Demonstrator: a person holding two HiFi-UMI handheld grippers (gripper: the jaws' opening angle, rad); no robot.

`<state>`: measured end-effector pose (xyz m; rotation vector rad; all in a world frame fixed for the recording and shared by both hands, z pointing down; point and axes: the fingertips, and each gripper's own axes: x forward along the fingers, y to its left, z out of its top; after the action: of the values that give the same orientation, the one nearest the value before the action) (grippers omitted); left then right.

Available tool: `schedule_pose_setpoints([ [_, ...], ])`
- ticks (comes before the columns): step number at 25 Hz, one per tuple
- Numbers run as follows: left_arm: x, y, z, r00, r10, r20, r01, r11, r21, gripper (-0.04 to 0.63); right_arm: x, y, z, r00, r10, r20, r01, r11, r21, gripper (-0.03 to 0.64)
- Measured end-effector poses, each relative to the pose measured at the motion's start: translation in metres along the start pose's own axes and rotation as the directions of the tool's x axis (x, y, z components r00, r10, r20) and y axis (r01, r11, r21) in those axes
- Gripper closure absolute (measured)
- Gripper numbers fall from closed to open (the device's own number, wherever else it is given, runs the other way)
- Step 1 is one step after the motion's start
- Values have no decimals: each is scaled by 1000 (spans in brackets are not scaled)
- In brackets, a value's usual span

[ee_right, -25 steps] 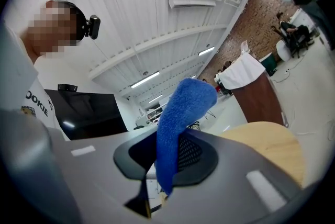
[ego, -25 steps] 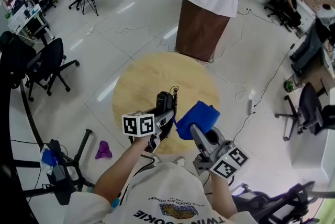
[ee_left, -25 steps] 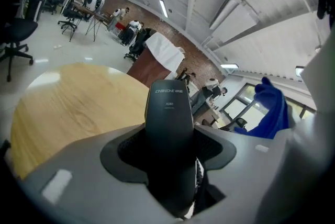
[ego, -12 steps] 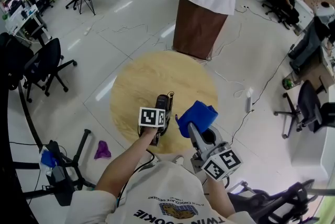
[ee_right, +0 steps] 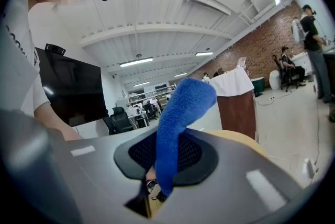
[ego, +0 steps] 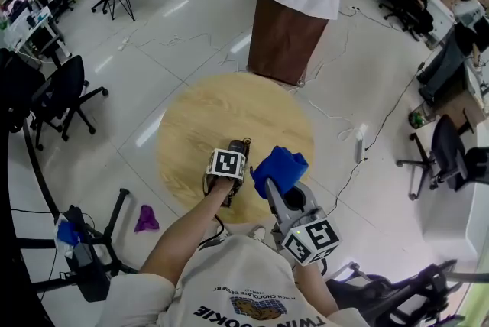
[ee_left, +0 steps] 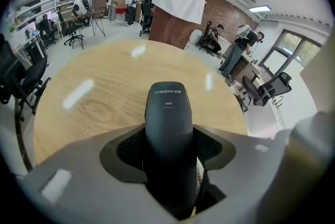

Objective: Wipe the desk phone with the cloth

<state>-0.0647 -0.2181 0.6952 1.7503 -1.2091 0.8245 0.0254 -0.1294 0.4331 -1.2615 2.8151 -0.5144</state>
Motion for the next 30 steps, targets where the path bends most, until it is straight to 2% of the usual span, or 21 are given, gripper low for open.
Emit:
schedule_pose_setpoints([
  [3,2,1,3,1000,7,2,-7,1000,25,335,-1,-2,-1,1000,-3,-1,3,1000,11,558],
  [7,3,-5,-6,999,-28,-20,28,999,26,326,0,-2,-1,1000,-6,-4,6,1000,20,558],
  [8,6,-5,-10,999,-32,-30,33,999,29,302,0,-1,-1,1000,-5,-4,5,1000,22,558],
  [9,7,-4,-11,999,-32,-30,33,999,36,242,0,-1,-1,1000,-3,-4,3,1000,24,558],
  [10,8,-3,-10,999,-33,-23,34,998,43,222,0,0,-1,1000,-2,-4,2,1000,24,558],
  [15,3,-5,-5,998,-50,31,48,996,73,222,1,3,-2,1000,-10,-7,10,1000,18,558],
  [21,-28,-6,15,984,-83,159,62,989,132,222,4,9,-3,999,-38,-6,38,999,10,558],
  [23,-48,-7,26,965,-119,232,86,985,146,224,6,11,-3,999,-53,-4,53,999,0,558],
  [24,-61,-9,32,950,-140,278,99,982,159,229,8,13,-3,998,-61,-4,61,998,-6,557],
  [25,-76,-10,37,931,-164,326,110,978,177,264,9,16,-2,998,-68,-5,68,998,-15,557],
  [28,-124,-16,47,847,-239,474,139,962,236,407,15,25,1,996,-86,-5,86,995,-50,558],
  [30,-154,-18,50,783,-278,556,159,954,254,464,18,32,3,996,-88,-2,88,994,-69,557],
])
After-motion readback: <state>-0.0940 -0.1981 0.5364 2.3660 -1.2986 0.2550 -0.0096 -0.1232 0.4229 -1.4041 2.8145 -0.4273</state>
